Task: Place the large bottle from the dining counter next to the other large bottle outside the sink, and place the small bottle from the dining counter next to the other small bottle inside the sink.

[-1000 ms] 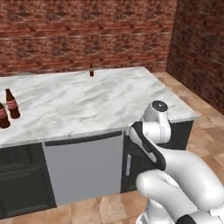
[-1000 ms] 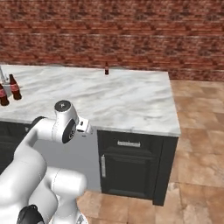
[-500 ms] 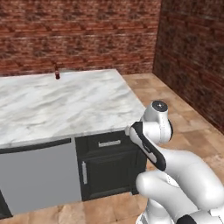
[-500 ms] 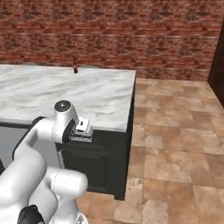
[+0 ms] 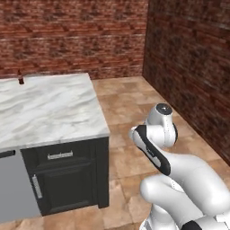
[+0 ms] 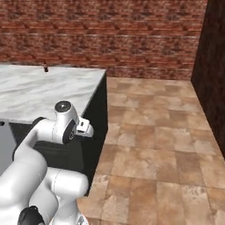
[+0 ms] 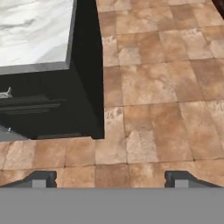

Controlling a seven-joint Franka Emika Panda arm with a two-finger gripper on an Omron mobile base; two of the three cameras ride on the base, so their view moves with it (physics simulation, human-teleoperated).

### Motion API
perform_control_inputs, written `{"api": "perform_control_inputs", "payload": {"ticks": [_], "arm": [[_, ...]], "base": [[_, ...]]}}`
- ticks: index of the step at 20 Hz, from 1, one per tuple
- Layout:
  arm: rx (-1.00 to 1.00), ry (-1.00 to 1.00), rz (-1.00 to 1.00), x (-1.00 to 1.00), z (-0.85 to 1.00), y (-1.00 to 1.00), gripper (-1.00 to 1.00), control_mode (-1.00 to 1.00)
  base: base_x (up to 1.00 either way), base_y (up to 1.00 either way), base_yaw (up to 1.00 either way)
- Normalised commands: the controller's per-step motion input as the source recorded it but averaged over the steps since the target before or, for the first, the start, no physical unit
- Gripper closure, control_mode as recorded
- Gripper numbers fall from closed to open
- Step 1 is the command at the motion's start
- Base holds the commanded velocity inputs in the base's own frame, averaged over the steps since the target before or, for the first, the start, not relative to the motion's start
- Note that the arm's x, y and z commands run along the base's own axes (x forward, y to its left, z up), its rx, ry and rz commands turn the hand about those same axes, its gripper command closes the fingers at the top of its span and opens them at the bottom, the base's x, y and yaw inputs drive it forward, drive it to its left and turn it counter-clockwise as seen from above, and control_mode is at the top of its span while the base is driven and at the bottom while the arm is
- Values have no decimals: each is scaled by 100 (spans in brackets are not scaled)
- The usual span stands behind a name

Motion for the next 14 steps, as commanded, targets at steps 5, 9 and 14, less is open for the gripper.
{"api": "perform_control_inputs", "payload": {"ticks": [5, 9, 14], "arm": [[0, 0, 0, 0, 0, 0, -100, 100], [0, 0, 0, 0, 0, 0, -100, 100], [0, 0, 0, 0, 0, 0, -100, 100]], "base": [[63, -100, -2], [100, -88, -9], [100, -68, -12]]}}
